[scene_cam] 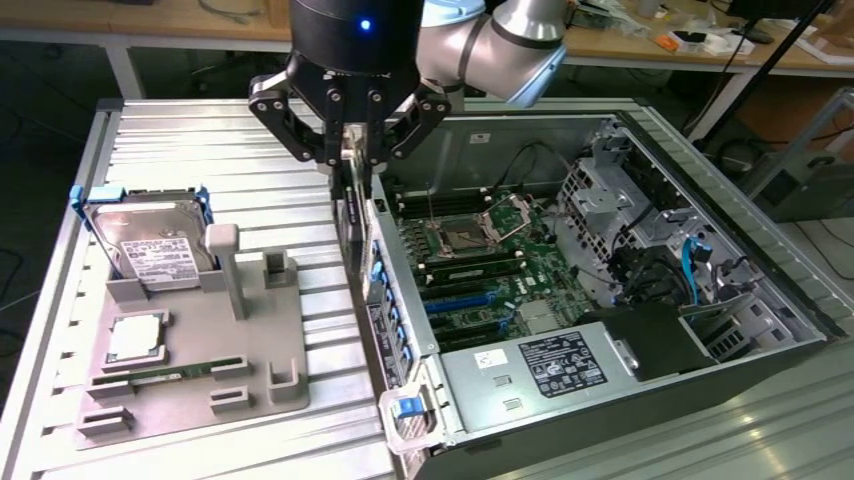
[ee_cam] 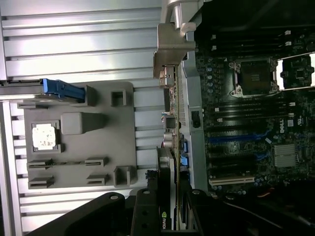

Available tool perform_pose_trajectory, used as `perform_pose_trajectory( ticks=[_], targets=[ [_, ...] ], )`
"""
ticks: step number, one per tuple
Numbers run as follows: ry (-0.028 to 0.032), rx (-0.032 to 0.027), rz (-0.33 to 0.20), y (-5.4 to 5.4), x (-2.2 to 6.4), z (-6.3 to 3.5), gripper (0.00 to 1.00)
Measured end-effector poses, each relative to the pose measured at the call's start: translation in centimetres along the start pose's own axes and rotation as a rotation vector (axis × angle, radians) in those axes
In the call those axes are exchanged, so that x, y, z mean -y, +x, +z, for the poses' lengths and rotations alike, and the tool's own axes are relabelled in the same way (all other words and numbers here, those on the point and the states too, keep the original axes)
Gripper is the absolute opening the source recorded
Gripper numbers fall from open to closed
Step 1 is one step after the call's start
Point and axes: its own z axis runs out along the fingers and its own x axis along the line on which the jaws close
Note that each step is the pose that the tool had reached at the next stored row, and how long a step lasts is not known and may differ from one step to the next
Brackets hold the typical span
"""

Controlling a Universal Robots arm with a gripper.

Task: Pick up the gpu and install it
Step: 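Pick up the gpu and move the gpu toward the slot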

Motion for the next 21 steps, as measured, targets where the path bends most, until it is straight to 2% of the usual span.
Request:
perform_pose_trajectory(
  ticks=[21],
  targets=[
    [0.0001,-0.0004,0.0,-2.6,-0.19,0.08,0.27]
  ],
)
